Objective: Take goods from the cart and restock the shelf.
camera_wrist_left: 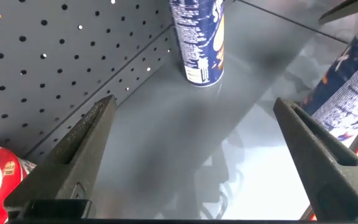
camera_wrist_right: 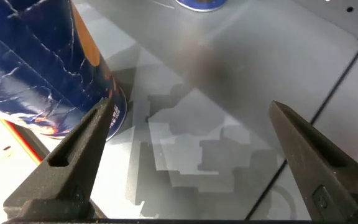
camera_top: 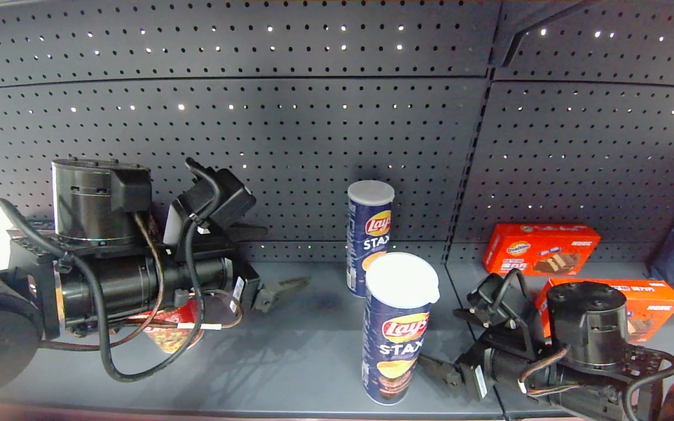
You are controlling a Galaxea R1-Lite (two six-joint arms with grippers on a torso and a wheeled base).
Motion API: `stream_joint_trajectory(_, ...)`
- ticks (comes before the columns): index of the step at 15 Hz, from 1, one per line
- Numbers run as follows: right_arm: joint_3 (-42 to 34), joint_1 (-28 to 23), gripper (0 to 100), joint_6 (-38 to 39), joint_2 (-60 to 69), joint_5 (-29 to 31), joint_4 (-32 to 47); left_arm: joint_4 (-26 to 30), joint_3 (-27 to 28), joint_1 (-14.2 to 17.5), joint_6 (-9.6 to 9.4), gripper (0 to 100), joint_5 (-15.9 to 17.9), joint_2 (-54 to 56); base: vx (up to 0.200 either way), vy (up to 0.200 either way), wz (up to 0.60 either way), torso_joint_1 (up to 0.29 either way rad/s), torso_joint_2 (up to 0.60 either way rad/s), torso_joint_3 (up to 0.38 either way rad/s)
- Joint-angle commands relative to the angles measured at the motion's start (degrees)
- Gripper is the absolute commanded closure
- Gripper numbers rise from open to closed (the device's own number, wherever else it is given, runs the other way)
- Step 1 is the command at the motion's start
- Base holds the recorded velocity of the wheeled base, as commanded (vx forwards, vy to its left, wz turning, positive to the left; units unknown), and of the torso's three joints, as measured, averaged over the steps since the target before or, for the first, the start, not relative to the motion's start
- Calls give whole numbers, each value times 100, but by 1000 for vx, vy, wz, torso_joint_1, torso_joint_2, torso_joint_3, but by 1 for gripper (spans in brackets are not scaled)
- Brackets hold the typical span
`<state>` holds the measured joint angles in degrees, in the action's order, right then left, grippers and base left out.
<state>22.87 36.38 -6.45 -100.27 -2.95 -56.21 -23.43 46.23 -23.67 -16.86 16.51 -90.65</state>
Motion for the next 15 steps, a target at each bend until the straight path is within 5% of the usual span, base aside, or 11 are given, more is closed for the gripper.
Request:
stream_joint_trajectory(1,77,54,0,3,-125,-4,-13,-21,0,30,-10,0,2,12,0,0,0,0,0,0)
stream_joint_trajectory(15,-28,449,0,12,-81,-13,-57,-39,-88,38,-19,0,11,3,0,0,0,0,0,0)
